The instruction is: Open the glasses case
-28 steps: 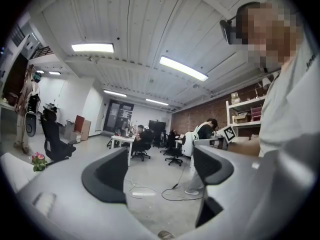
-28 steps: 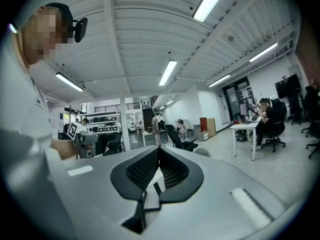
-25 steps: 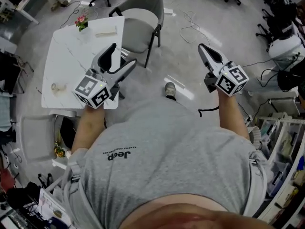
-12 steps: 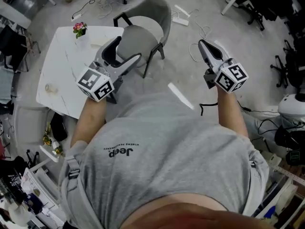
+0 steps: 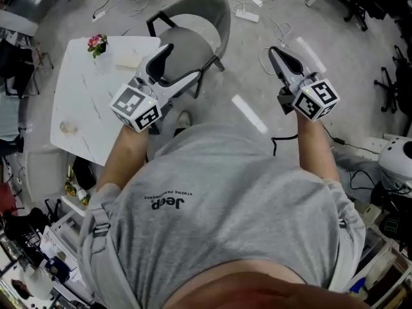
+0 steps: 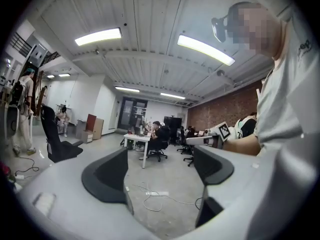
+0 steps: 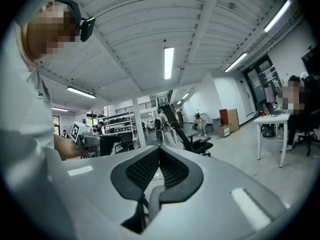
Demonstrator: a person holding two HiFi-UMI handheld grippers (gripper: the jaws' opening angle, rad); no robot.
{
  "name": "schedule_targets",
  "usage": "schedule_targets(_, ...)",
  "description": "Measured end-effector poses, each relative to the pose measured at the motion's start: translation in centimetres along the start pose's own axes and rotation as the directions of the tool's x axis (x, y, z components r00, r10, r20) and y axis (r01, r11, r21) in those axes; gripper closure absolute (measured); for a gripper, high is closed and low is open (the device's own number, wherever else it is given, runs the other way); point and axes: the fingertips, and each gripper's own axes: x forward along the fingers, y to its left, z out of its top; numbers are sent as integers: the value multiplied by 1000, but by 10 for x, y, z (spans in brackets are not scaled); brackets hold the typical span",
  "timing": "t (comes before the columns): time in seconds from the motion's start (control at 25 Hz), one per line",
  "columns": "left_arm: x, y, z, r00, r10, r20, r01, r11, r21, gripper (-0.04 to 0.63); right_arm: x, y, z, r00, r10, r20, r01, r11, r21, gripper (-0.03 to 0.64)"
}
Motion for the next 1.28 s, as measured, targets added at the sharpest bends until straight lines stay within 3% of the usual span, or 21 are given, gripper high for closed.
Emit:
schedule_targets(0.4,13,75,-27,991,-132,-28,132,991,-21,155,67,-3,-1,994,-95,-47,94,995,-29,612)
schedule_targets(0.6,-3,134,-40,993,-101,-61,101,995,-16,155,138,-1,-12,993,-58,-99,54,997,-47,612)
schedule_targets(0.84,-64,226,-87,989,12,-146,-12,1000,3,155,239,27,-56,985,20,-171,-28,999,-43,612)
schedule_targets(1.08,-111,282,-144,956,40,-289,-12,995,101,156,314,50,-106,964,65,-257,-70,998,-9,612)
schedule_targets(1.28,-125,295,-198,910,-18,-413,90,984,156,156,350,68,-139,943,95,-320,-95,995,14,612)
